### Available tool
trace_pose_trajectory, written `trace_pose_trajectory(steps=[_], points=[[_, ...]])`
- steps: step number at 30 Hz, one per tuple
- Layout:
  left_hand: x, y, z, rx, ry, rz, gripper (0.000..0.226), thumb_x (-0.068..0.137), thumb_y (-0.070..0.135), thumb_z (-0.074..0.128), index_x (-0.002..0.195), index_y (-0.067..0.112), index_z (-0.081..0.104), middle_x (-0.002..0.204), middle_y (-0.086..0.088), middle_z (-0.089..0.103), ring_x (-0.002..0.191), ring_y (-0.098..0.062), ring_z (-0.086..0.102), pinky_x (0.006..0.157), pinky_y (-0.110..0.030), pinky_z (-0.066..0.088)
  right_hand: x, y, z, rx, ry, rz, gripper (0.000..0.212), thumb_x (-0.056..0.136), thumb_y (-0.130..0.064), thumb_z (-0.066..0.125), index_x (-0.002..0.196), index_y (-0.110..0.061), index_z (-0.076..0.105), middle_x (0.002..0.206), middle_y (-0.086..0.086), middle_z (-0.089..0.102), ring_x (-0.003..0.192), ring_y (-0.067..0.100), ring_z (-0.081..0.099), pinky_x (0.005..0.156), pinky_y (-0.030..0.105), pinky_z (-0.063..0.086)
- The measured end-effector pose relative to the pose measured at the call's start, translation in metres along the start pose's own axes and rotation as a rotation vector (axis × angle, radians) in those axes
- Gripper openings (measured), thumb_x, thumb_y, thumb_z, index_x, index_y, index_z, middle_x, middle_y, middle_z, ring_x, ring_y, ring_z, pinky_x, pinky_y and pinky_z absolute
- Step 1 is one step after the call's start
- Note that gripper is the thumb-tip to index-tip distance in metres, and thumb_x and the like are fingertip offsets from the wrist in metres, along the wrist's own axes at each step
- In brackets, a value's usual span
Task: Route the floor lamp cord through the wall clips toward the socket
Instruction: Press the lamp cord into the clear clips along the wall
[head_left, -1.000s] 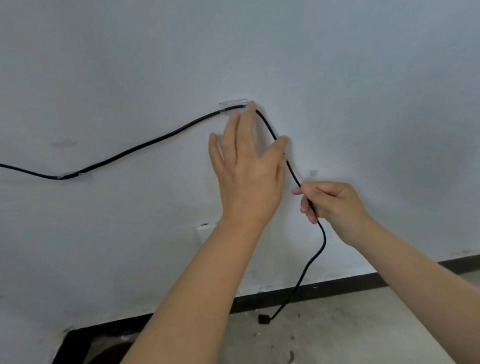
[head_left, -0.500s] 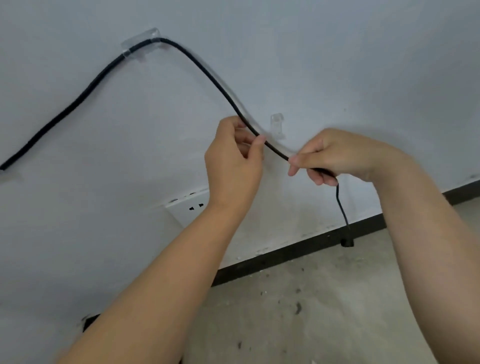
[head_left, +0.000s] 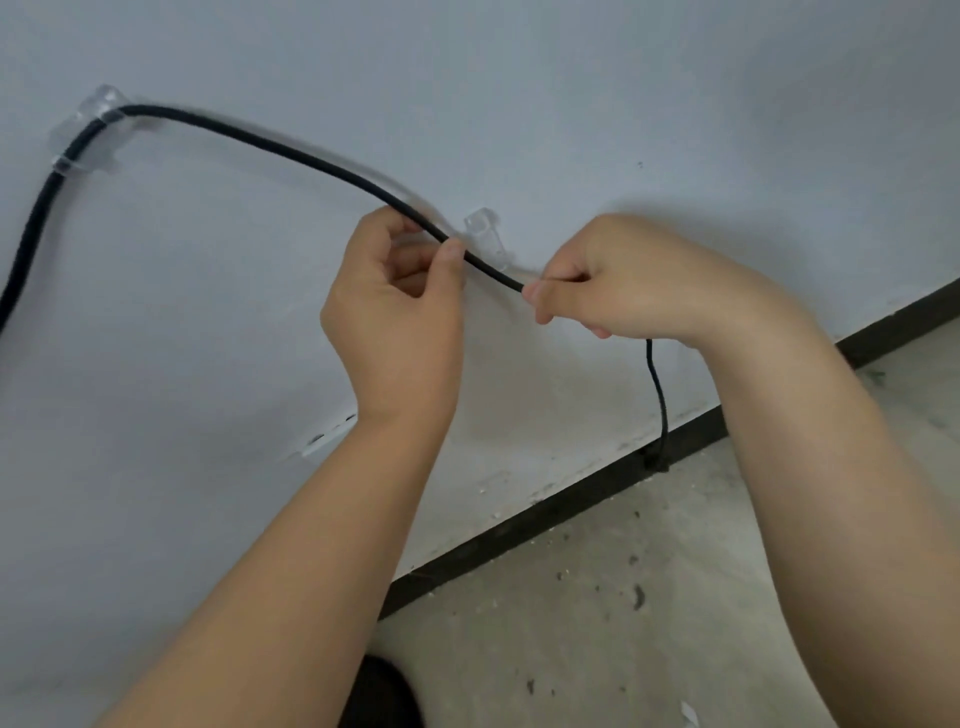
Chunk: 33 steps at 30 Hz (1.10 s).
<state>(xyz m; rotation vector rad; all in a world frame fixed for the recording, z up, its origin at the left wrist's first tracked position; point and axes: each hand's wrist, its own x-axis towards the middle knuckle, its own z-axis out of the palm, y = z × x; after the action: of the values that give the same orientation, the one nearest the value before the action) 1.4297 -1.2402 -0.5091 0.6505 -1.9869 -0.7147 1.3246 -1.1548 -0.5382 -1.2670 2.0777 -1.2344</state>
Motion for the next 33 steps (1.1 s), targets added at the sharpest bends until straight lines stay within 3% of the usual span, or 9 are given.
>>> trace_pose_trajectory(steps=[3,6,9,15,18,20,23,28,33], points=[[0.001,0.002,0.003,0.003,-0.014,0.016,0.037,0.081,0.011,0.065,0.067,0.039,0.045,0.061,0.014,0.056,0.059,-0.009,0.060,0.064,-0.023,0.053,-0.002,0.001,-0.005,0.031,0.040,-0.016,0.030,0.086,-0.028,0.052,0.071,-0.010,0.070,0.042,-0.001,0.040,0.034,0.005,0.039,0.035,0.011,0.027],[0.003,0.004,0.007,-0.002,0.010,-0.001,0.036,0.080,0.015,0.067,0.062,0.036,0.044,0.054,0.015,0.057,0.054,-0.006,0.058,0.063,-0.025,0.054,-0.001,0.003,-0.006,0.078,0.106,0.005,0.029,0.086,-0.027,0.053,0.077,-0.006,0.071,0.048,0.002,0.039,0.047,0.012,0.039,0.048,0.022,0.033],[0.003,0.004,0.009,-0.033,0.006,-0.032,0.035,0.083,0.008,0.062,0.063,0.033,0.049,0.048,0.016,0.058,0.051,-0.004,0.060,0.063,-0.026,0.057,0.002,0.004,-0.002,0.089,0.163,0.024,0.032,0.085,-0.026,0.054,0.078,0.001,0.069,0.045,0.001,0.035,0.039,0.007,0.034,0.040,0.016,0.027],[0.005,0.007,0.010,-0.058,-0.016,-0.071,0.029,0.083,0.004,0.062,0.064,0.026,0.057,0.055,0.012,0.063,0.059,-0.008,0.065,0.070,-0.028,0.059,0.008,0.013,0.003,0.061,0.302,0.074,0.051,0.084,-0.035,0.054,0.083,0.015,0.060,0.072,0.036,0.051,0.058,0.023,0.040,0.051,0.025,0.026],[0.003,0.009,0.011,-0.052,-0.034,-0.079,0.018,0.083,0.003,0.061,0.073,0.018,0.059,0.061,0.009,0.063,0.060,-0.006,0.065,0.074,-0.027,0.059,0.009,0.016,0.005,0.114,0.269,0.095,0.044,0.085,-0.036,0.053,0.066,0.004,0.060,0.057,0.015,0.056,0.047,0.019,0.044,0.040,0.017,0.035],[0.002,0.010,0.013,-0.042,-0.029,-0.090,0.019,0.081,0.003,0.062,0.075,0.020,0.058,0.063,0.011,0.062,0.058,0.000,0.062,0.069,-0.017,0.056,0.009,0.018,0.005,0.150,0.260,0.094,0.039,0.085,-0.035,0.053,0.064,-0.004,0.063,0.052,0.003,0.053,0.046,0.013,0.045,0.041,0.011,0.036],[0.000,0.011,0.017,-0.038,0.001,-0.089,0.032,0.079,0.004,0.064,0.067,0.031,0.052,0.061,0.016,0.057,0.051,0.007,0.055,0.056,-0.001,0.045,0.010,0.024,0.002,0.190,0.224,0.089,0.035,0.084,-0.032,0.054,0.068,-0.003,0.065,0.053,0.000,0.055,0.048,0.012,0.050,0.056,0.024,0.042],[-0.002,0.009,0.020,-0.024,0.050,-0.048,0.035,0.078,0.002,0.064,0.072,0.033,0.051,0.062,0.018,0.055,0.054,0.007,0.051,0.060,-0.003,0.045,0.006,0.039,-0.012,0.328,0.075,0.089,0.026,0.085,-0.021,0.056,0.060,-0.015,0.062,0.057,0.000,0.059,0.035,-0.003,0.049,0.043,0.008,0.045],[0.001,0.007,0.011,0.013,-0.059,-0.003,0.025,0.080,-0.004,0.058,0.090,0.019,0.060,0.067,0.017,0.056,0.063,0.004,0.054,0.062,0.000,0.043,0.000,0.057,-0.003,0.484,-0.056,0.120,0.022,0.087,-0.011,0.052,0.070,-0.019,0.065,0.070,0.000,0.065,0.050,-0.001,0.060,0.064,0.018,0.056]])
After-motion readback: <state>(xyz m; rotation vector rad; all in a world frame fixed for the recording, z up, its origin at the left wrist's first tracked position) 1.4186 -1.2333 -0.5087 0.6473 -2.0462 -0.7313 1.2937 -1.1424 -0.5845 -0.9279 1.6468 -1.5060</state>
